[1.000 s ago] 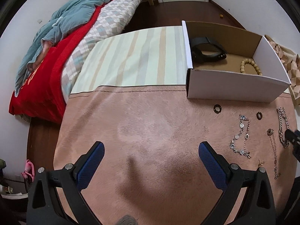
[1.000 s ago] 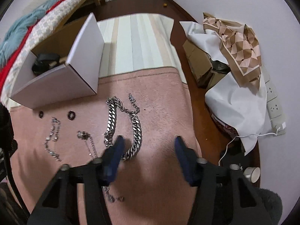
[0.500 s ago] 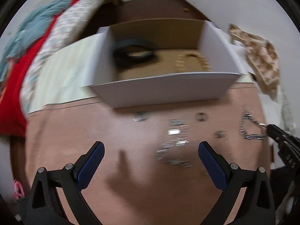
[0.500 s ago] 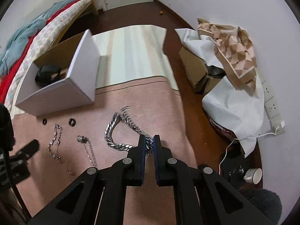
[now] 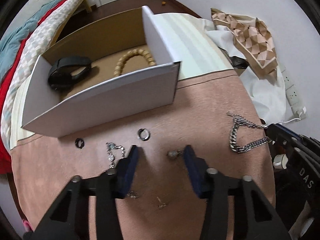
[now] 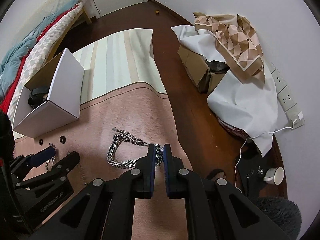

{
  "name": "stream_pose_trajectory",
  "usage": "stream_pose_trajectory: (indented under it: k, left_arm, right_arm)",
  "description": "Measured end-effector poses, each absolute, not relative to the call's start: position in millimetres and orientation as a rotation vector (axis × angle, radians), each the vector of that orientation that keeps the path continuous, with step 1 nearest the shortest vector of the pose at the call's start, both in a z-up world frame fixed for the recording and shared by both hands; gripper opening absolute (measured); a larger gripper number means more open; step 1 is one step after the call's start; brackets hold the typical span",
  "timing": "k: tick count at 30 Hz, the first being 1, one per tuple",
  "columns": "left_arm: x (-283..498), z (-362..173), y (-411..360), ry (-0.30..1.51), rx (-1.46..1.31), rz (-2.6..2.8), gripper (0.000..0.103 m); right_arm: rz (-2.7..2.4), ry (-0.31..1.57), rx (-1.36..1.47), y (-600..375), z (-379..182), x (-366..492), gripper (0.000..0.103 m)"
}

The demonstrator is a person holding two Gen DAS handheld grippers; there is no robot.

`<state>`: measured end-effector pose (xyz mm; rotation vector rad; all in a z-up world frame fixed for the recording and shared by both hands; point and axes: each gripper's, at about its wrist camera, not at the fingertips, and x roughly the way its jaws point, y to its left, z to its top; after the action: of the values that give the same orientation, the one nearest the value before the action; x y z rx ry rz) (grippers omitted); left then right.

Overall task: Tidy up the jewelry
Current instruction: 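Grasp a small silver ring with the left tool while the right tool lifts the chain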

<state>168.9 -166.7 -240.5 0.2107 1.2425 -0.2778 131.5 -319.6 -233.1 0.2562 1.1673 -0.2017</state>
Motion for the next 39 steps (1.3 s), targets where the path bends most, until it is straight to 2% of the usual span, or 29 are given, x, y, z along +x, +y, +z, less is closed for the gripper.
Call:
stream_pose_trajectory:
  k: [3,4,11,18,34,39]
  left_arm:
    - [167.8,-240.0,-170.1,1.235,0.227,-0.298,0.012]
    - [167.1,-239.8,-171.5,1.232,0.23,-0.306,0.01]
    - [163.1,-226.8,-162.9,1.207,0.187,-0.333,0.009]
    - [161.4,-194.9,-132.6,1.187,0.081,-0.346,0.009]
    - [186.3,-62.3,-70.5,0.97,-0.035,-0.339,0.009]
    - [214.5,-51.3,-52.6,0.941,-0.029,-0.295,0.009]
  right_arm:
    - [-0.204,1.168,0.264,-319.7,-234.5,131.2,0.008]
    - [-0.204,1.169,0.265,-319.7,-235.0,131.3,0.008]
    - [-0.195,1.156,0.277,-318.8,-227.1,130.5,0.008]
    - [-0.12,1.105,0.312,-307.5,-190.3,129.2,0.008]
    - [0.115,0.96,0.35,-262.8,-87.9,166.1,0.008]
    - [0.172,0.926,0.302,-236.0,-63.9,197.1,0.008]
